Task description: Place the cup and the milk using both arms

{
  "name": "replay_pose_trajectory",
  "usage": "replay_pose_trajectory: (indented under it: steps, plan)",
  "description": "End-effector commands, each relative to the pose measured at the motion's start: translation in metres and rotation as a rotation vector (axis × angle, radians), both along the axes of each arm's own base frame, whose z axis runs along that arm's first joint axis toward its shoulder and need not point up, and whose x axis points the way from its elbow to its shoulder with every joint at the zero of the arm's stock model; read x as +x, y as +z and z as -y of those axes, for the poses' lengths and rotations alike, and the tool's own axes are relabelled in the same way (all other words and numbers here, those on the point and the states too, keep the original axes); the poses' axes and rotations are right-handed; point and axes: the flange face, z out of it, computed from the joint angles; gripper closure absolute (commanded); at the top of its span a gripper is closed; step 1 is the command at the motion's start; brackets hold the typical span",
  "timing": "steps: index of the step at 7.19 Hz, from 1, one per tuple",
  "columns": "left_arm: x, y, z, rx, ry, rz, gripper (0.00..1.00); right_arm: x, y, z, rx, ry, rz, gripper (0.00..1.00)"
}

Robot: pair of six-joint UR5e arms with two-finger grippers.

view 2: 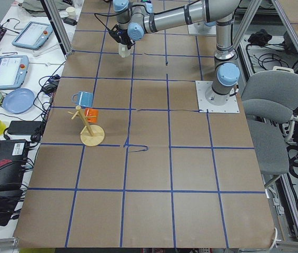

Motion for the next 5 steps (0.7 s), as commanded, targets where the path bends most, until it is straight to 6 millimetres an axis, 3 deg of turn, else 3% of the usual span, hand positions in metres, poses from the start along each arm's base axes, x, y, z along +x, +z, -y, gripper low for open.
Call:
replay_pose_trajectory:
  steps: [1, 3, 5]
  plan:
    - [-0.046, -0.027, -0.006, 0.02, 0.045, -0.063, 1.0, 0.0, -0.002, 0.001, 0.004, 0.007, 0.0, 0.0]
    - [-0.056, -0.056, -0.004, 0.039, 0.064, -0.06, 1.0, 0.0, -0.004, 0.002, 0.011, 0.005, 0.001, 0.0]
    - [-0.063, -0.066, -0.008, 0.056, 0.068, -0.047, 0.97, -0.001, -0.004, 0.002, 0.011, 0.005, 0.0, 0.0]
